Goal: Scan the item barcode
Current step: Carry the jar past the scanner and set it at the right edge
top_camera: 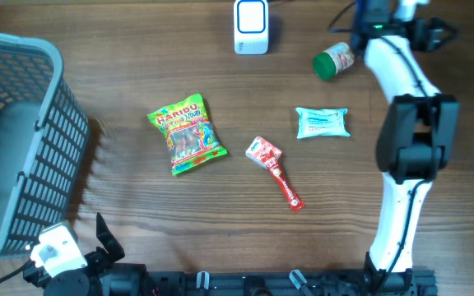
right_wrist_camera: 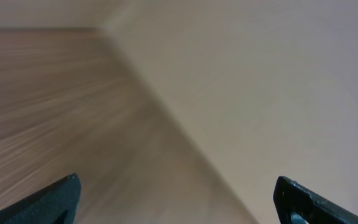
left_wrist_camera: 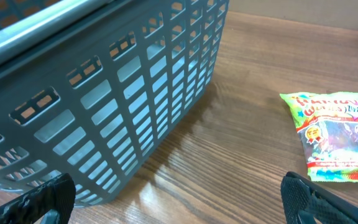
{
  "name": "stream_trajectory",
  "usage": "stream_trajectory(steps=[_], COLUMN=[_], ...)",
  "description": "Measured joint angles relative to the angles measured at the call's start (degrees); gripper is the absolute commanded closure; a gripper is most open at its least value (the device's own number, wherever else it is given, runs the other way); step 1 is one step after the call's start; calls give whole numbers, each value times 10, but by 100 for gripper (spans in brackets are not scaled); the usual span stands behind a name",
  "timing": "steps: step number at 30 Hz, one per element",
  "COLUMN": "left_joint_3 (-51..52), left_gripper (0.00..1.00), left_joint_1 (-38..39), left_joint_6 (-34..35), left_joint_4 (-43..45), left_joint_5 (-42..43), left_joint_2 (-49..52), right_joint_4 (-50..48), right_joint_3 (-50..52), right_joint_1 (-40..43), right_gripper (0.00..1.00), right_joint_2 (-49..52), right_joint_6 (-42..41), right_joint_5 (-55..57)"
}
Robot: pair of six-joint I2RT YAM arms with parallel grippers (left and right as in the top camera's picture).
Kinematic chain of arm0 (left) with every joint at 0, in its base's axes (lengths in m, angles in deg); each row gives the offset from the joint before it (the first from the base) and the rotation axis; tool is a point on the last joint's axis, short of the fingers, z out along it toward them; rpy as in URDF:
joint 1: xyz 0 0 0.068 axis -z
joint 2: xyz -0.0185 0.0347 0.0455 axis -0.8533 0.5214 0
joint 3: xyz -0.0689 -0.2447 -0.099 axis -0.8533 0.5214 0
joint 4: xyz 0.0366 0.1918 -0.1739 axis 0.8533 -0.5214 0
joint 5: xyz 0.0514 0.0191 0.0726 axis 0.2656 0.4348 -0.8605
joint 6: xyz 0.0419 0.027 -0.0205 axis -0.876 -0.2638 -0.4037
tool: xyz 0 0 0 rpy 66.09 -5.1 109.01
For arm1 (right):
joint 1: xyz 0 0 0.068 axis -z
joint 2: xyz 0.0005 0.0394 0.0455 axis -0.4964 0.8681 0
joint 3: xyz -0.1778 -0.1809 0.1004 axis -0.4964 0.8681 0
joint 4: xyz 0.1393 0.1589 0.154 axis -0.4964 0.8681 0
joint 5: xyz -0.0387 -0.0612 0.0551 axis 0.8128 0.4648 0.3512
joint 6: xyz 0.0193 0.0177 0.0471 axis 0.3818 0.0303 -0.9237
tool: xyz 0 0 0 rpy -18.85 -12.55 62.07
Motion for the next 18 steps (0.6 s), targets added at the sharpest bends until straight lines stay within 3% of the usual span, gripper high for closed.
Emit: stream_trajectory(steps=[4, 7, 9, 12, 14, 18], left_joint_3=[0, 0, 0, 0, 0, 0], left_gripper=[0, 0, 0, 0, 0, 0], left_joint_1=[0, 0, 0, 0, 0, 0], left_joint_6=[0, 0, 0, 0, 0, 0], left_joint_4=[0, 0, 0, 0, 0, 0], left_joint_5=[0, 0, 0, 0, 0, 0], left_joint_2=[0, 0, 0, 0, 0, 0], right_joint_4=[52, 164, 247, 290, 305, 316], right_joint_3=[1, 3, 3, -4, -4, -4], right_joint_1=[-47, -45, -31, -9, 2, -11], right_gripper=[0, 0, 2, 4, 4, 5], right_joint_2=[-6, -49, -146, -169, -157, -105], right_joint_6=[-41, -109, -243, -418, -545, -707], right_joint_5=[-79, -202, -414, -582, -653, -710])
